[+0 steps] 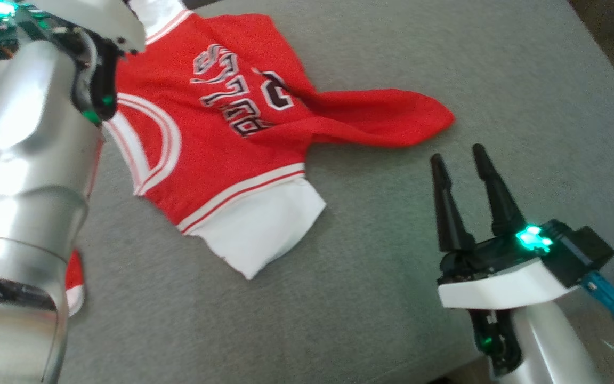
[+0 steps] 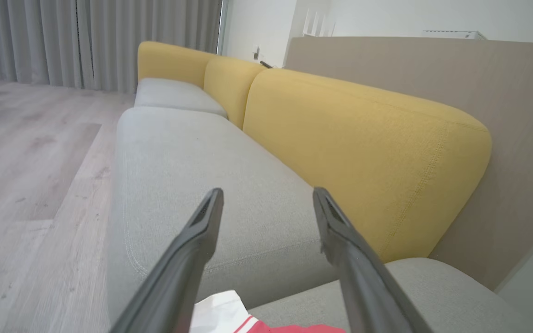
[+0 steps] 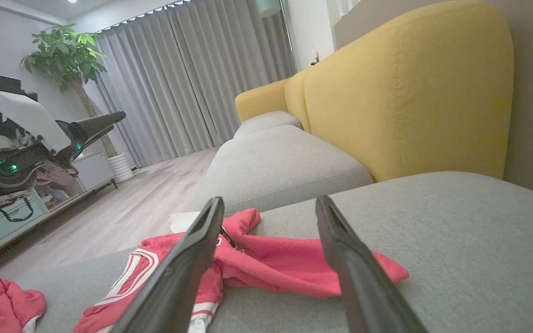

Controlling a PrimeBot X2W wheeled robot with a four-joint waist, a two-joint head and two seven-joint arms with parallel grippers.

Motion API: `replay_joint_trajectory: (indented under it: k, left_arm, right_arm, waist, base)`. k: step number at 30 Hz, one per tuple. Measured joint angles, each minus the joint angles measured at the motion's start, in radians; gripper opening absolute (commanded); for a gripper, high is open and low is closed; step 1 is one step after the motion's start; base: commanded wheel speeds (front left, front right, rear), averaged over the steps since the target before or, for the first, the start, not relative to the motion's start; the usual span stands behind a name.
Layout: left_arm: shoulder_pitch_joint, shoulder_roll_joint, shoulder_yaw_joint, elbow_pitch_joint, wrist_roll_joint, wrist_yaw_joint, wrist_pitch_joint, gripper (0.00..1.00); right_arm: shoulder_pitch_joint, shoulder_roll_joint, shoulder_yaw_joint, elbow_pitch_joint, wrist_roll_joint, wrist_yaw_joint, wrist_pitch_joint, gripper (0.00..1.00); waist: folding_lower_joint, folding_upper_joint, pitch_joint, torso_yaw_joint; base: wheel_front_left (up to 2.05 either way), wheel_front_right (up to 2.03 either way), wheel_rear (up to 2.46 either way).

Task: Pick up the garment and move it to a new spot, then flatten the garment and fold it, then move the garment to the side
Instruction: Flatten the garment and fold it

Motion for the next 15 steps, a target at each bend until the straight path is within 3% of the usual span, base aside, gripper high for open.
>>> replay_joint_trajectory:
  k: [8, 15]
  left_arm:
    - [0.103, -0.021, -0.084, -0.051, 0.070, -0.052, -0.146, 1.00]
    - [0.386, -0.022, -0.143, -0.205, 0.121, 0.008, -0.193, 1.00]
  right_arm:
    - [-0.001, 0.000, -0.093, 0.019, -0.057, 0.000, 0.000, 1.00]
    - [0.020, 0.000, -0.176, 0.036, -0.106, 0.000, 0.000, 1.00]
  waist:
    - [-0.0001, 0.0000, -0.042, 0.115]
    - [-0.0001, 0.0000, -0.096, 0.235]
  base:
    - [0.00, 0.00, 0.00]
    - [0.00, 0.00, 0.00]
